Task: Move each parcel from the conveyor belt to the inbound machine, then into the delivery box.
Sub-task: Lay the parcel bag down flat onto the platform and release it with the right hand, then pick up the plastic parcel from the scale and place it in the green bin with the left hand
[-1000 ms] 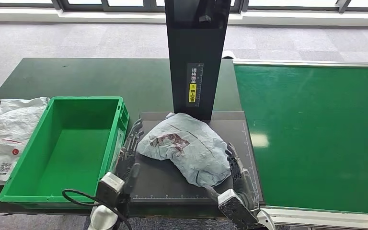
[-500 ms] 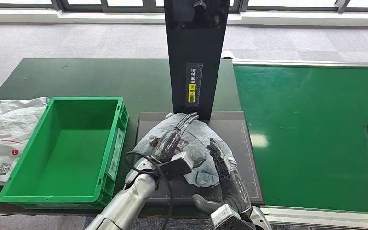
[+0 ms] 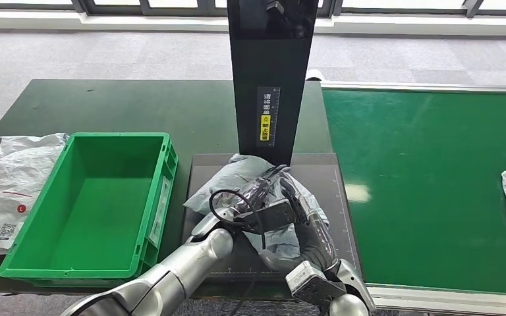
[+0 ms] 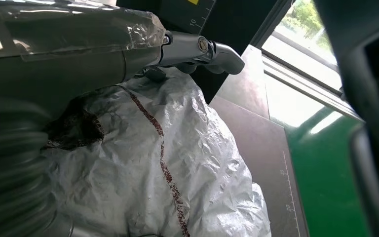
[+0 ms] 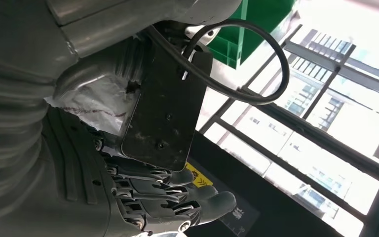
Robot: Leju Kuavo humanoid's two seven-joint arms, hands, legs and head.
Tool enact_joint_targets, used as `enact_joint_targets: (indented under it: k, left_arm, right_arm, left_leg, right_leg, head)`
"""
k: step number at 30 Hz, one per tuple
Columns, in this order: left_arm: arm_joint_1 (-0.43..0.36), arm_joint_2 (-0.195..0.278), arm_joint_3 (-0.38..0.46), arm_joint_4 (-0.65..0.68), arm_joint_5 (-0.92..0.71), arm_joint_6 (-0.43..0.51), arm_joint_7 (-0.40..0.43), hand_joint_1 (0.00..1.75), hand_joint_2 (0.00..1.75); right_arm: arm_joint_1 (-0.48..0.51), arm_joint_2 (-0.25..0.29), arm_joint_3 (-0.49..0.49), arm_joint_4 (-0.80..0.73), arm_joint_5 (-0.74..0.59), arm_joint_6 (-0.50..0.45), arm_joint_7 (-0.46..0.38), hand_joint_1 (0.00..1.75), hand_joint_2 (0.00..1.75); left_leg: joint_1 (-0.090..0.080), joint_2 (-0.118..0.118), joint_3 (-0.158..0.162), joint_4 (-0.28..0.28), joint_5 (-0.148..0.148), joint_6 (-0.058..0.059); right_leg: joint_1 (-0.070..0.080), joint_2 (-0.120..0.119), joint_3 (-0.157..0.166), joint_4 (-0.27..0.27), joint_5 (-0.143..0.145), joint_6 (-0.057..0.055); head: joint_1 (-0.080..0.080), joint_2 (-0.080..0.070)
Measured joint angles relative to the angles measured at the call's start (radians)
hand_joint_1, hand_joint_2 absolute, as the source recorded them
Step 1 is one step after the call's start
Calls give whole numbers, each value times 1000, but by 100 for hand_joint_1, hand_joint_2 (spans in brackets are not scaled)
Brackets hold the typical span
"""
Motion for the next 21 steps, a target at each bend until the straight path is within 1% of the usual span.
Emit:
enact_joint_targets:
  k: [1,2,5,6,9,15,21]
  left_arm:
    - [-7,0,-10,13,-6,-9,17,0,175]
    - [-13,0,-19,28,-17,-21,36,5,175]
    - [-26,0,-41,68,-69,-58,75,136,175]
    - [-30,0,-46,79,-88,-67,77,175,175]
    - [-37,0,-51,99,-122,-58,60,175,175]
    - [-24,12,-48,104,-148,10,9,175,175]
    - [-18,21,-44,98,-163,22,-4,175,175]
  right_arm:
    - [1,-2,0,3,0,2,-1,0,175]
    - [1,-5,0,8,-2,4,-3,0,175]
    - [0,-17,0,35,-8,7,-11,0,175]
    - [-3,-21,0,46,-10,7,-16,0,175]
    - [-15,-28,0,73,-15,7,-27,0,175]
    - [-10,-29,1,82,-12,7,-47,0,175]
    - [-8,-29,2,82,-9,6,-50,0,175]
  left_leg:
    - [0,0,0,0,0,0]
    - [0,0,0,0,0,0]
    - [0,-1,0,0,0,0]
    - [0,-1,0,0,0,0]
    - [0,-1,0,0,0,1]
    - [0,-3,1,0,0,1]
    - [0,-3,1,0,0,1]
  right_leg:
    - [0,0,0,0,0,0]
    - [0,-1,0,0,0,0]
    - [0,-1,1,0,0,0]
    - [0,-1,1,0,0,0]
    - [0,-2,1,0,0,0]
    - [0,-3,2,0,0,0]
    - [0,-3,3,0,0,0]
  head:
    - [0,0]
    - [0,0]
    - [0,0]
    - [0,0]
    - [0,0]
    - [0,0]
    - [0,0]
